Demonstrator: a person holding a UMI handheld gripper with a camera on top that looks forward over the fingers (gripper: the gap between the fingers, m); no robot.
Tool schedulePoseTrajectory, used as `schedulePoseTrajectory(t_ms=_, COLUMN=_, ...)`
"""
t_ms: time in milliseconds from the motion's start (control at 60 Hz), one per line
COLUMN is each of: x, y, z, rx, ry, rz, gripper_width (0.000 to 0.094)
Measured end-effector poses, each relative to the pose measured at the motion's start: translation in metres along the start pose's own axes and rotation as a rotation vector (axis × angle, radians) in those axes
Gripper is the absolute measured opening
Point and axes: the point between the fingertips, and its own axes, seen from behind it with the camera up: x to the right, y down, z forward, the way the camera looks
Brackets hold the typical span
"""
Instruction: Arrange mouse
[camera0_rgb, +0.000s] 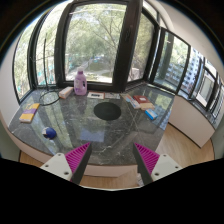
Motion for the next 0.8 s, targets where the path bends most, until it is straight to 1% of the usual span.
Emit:
schedulePoseTrajectory(t_ms=100, x=-0.001, y=0.011, z=-0.001, rx=-0.015, ry=0.001, rz=0.011, gripper_width=0.0849)
schedulePoseTrajectory(t_ms=250, x=-0.019, y=0.050, z=0.004, rx=-0.042, ry=-0.008, rz=0.029, gripper_width=0.0850)
schedulePoseTrajectory(t_ms=400, x=-0.073, y=0.098, z=0.020, rx=-0.062, ry=-0.081, rz=0.052, gripper_width=0.0853)
schedulePoseTrajectory(t_ms=517, x=-0.133, y=0.121, z=0.036, rx=-0.070, ry=-0.161, rz=0.076, gripper_width=0.0852)
schedulePoseTrajectory(t_ms=550, x=-0.151, y=0.122, z=0.042, rx=-0.060, ry=-0.186, rz=0.071, gripper_width=0.0854)
schedulePoseTrajectory(t_ms=717, x=-0.240, y=0.105, z=0.090, rx=0.047, ry=-0.272, rz=0.022, gripper_width=0.0856)
schedulePoseTrajectory(t_ms=800, x=-0.283, y=0.098, z=0.121, rx=0.069, ry=-0.301, rz=0.003, gripper_width=0.0856)
